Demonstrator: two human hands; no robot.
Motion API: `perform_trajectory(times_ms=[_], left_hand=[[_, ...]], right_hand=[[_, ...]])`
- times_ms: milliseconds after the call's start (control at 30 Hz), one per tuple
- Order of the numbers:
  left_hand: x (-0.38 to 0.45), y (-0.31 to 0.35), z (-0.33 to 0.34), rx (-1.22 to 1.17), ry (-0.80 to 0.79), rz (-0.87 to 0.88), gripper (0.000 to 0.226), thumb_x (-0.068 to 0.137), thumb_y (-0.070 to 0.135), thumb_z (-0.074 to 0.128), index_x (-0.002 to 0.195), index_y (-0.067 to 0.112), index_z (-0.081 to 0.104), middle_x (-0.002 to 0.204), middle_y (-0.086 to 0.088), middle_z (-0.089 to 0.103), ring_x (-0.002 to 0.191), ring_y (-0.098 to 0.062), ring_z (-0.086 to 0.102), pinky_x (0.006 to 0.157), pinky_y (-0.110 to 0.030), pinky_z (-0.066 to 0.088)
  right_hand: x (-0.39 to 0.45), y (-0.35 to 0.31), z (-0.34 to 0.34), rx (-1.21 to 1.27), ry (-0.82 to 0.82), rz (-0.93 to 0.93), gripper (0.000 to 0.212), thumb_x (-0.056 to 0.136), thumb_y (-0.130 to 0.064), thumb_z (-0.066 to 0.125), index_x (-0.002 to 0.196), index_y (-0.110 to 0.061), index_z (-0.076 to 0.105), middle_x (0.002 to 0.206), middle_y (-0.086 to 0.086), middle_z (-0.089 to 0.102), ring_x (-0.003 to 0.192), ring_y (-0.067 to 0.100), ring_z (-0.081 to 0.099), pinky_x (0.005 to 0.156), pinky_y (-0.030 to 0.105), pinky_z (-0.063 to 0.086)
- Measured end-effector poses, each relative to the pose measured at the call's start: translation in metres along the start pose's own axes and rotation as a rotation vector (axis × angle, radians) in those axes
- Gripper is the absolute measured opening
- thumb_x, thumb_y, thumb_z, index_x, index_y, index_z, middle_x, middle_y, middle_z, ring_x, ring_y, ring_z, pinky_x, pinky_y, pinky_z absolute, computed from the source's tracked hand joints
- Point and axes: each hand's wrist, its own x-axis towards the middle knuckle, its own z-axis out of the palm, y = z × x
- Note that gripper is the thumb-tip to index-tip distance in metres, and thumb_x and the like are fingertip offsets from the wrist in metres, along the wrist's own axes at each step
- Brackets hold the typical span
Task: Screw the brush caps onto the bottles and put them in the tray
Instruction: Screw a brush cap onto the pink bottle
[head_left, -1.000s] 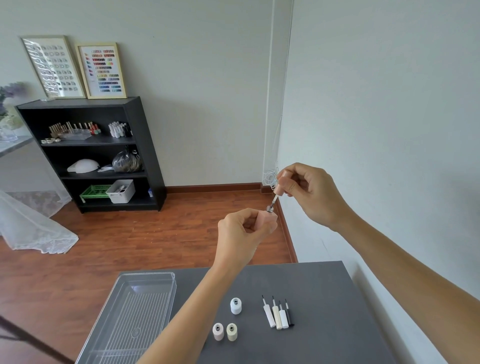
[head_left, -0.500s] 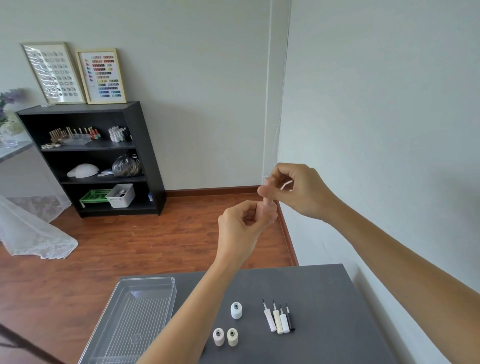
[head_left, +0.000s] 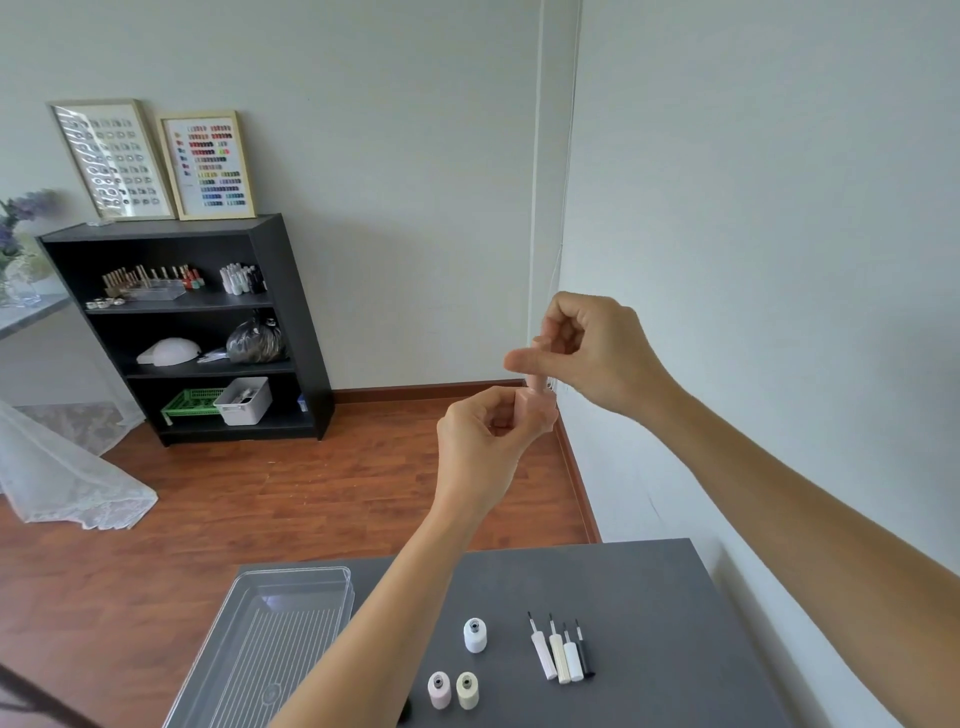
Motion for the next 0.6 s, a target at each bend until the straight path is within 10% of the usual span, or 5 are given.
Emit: perform_trajectory(times_ms=[133, 233, 367, 500, 600], left_hand=[[0.004, 0.001, -0.001, 0.009, -0.009, 0.009, 0.015, 0.080, 0.032, 0.080, 0.080, 0.017, 0.076, 0.075, -0.001, 0.076, 0.068, -0.021, 0.068, 0.065, -0.030, 0.054], [0.007, 0.000, -0.004, 0.003, 0.001, -0.006, 0.010, 0.079, 0.031, 0.082, 0.082, 0.022, 0.077, 0.076, 0.005, 0.077, 0.069, -0.013, 0.070, 0.063, -0.019, 0.052], [0.008, -0.002, -0.004, 0.010, -0.011, 0.004, 0.010, 0.079, 0.031, 0.081, 0.080, 0.022, 0.077, 0.074, 0.004, 0.076, 0.065, -0.004, 0.064, 0.059, -0.014, 0.049], [0.005, -0.001, 0.001, 0.006, -0.016, 0.000, 0.011, 0.079, 0.032, 0.080, 0.080, 0.022, 0.077, 0.074, 0.001, 0.076, 0.064, -0.006, 0.063, 0.057, -0.017, 0.049], [0.006, -0.002, 0.000, 0.010, -0.020, -0.004, 0.010, 0.080, 0.031, 0.079, 0.080, 0.021, 0.077, 0.074, 0.001, 0.077, 0.069, -0.021, 0.069, 0.059, -0.028, 0.053]], right_hand=[[0.000, 0.004, -0.001, 0.042, -0.082, 0.023, 0.040, 0.076, -0.055, 0.070, 0.095, -0.025, 0.052, 0.087, -0.003, 0.072, 0.084, -0.003, 0.066, 0.076, 0.014, 0.051], [0.001, 0.010, -0.013, 0.292, -0.295, 0.019, 0.031, 0.096, -0.020, 0.061, 0.127, -0.022, 0.055, 0.102, -0.002, 0.075, 0.121, 0.001, 0.060, 0.100, 0.021, 0.049], [-0.001, 0.012, -0.014, 0.355, -0.262, 0.001, 0.026, 0.091, 0.002, 0.064, 0.112, -0.012, 0.068, 0.086, -0.003, 0.077, 0.097, 0.011, 0.073, 0.086, 0.024, 0.056], [-0.002, 0.010, -0.006, 0.158, -0.061, 0.030, 0.025, 0.071, -0.025, 0.086, 0.079, -0.015, 0.064, 0.070, -0.002, 0.072, 0.063, 0.012, 0.067, 0.070, 0.033, 0.059], [-0.006, 0.010, 0.003, -0.002, 0.020, 0.035, 0.052, 0.061, -0.057, 0.081, 0.086, -0.021, 0.053, 0.079, -0.004, 0.067, 0.072, 0.011, 0.063, 0.069, 0.029, 0.054]])
